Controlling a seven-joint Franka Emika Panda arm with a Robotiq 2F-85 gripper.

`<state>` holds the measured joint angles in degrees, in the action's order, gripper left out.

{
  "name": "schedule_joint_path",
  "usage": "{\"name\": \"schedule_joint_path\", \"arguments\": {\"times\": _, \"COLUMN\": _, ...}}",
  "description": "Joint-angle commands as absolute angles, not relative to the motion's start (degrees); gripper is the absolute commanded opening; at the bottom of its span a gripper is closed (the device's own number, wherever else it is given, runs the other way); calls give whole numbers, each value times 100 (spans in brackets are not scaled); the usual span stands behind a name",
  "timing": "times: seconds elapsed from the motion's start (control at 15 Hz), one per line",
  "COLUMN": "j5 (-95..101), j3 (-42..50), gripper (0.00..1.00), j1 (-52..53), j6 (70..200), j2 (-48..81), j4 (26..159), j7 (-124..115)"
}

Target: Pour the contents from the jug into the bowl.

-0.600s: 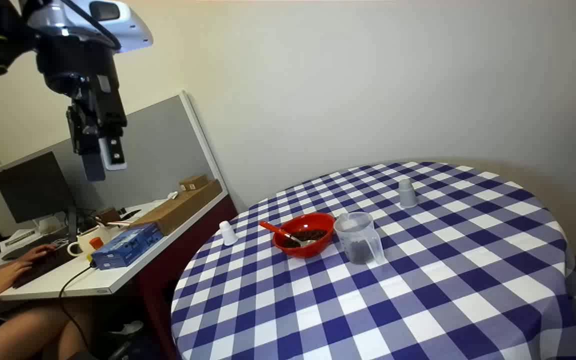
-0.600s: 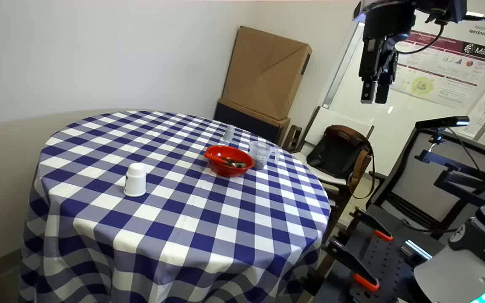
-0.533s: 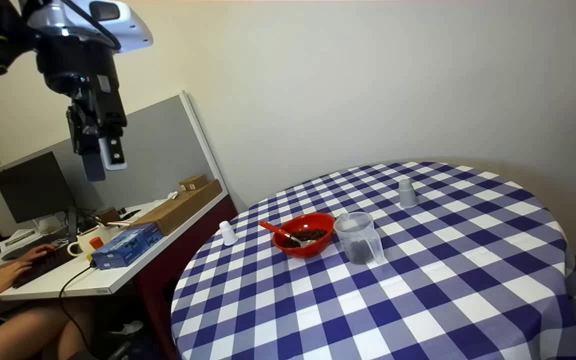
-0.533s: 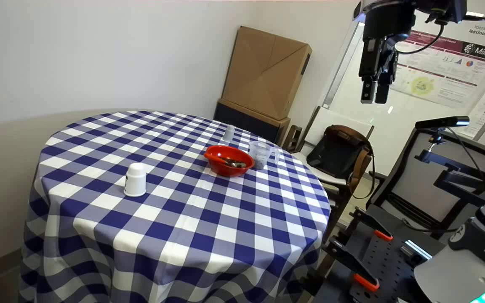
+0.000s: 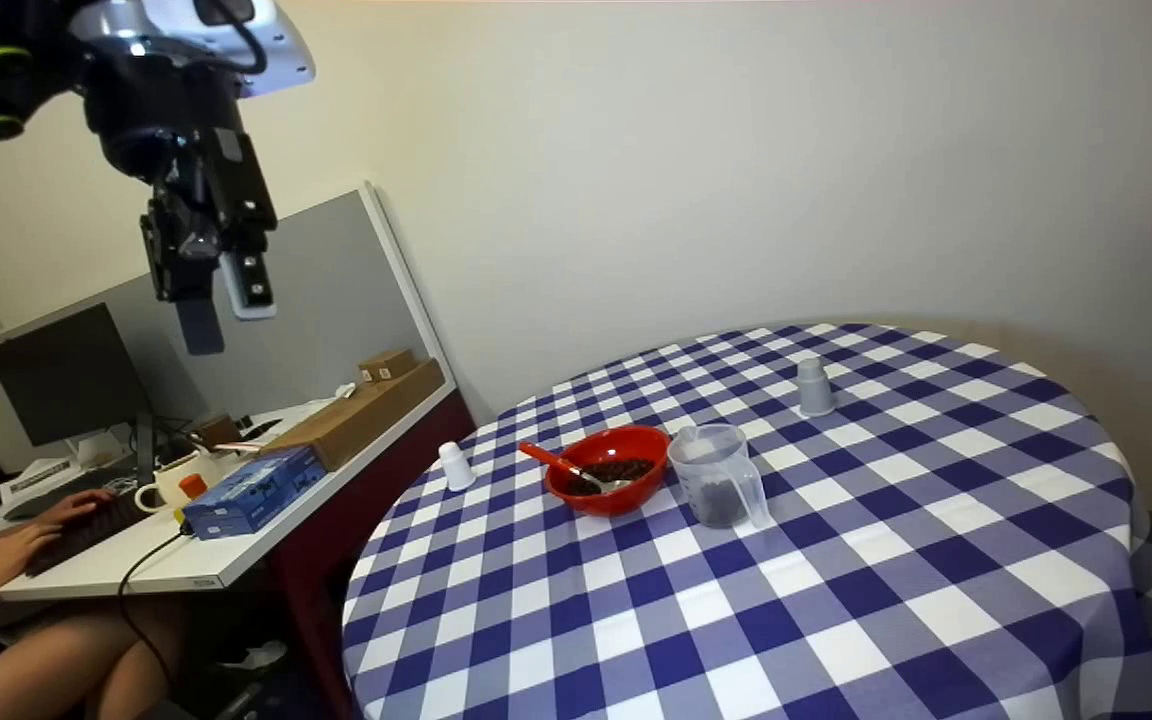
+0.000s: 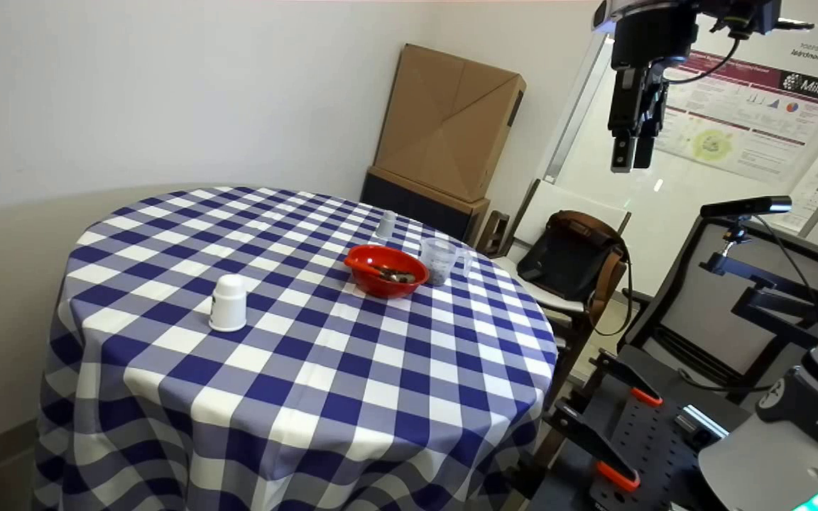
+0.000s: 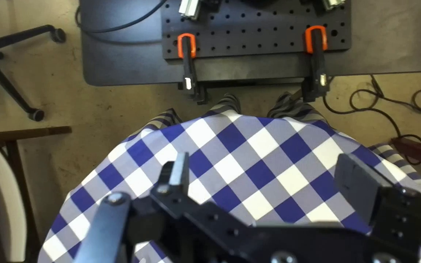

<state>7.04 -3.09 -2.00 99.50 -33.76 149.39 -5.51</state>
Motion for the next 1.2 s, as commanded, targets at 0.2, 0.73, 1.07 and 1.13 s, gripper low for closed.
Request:
{"name": "schedule_joint_path", "arguments": {"times": 0.2, "j5": 2470, "j3": 168, "gripper": 100, "j1": -343, "j6": 9451, "j2": -1981, "j4": 13314, "j7": 1202}}
{"name": "schedule_joint_path", "arguments": {"times": 0.73, "j5": 3791, "j3": 758, "gripper": 100, "j1": -519, "j6": 10613, "j2": 444, "j4": 11295, "j7": 3646}}
{"name": "schedule_joint_path", "arguments": {"times": 1.07, "j5": 3572, "j3": 696, "gripper": 100, "j1": -800, "j6": 10937, "j2": 1840, "j4": 10452, "j7": 4688}}
{"name": "schedule_joint_path", "arguments": {"times": 1.13, "j5": 3514, "j3": 678, "gripper": 100, "j1": -847, "j6": 10886, "j2": 2063, "j4": 10311, "j7": 4806}}
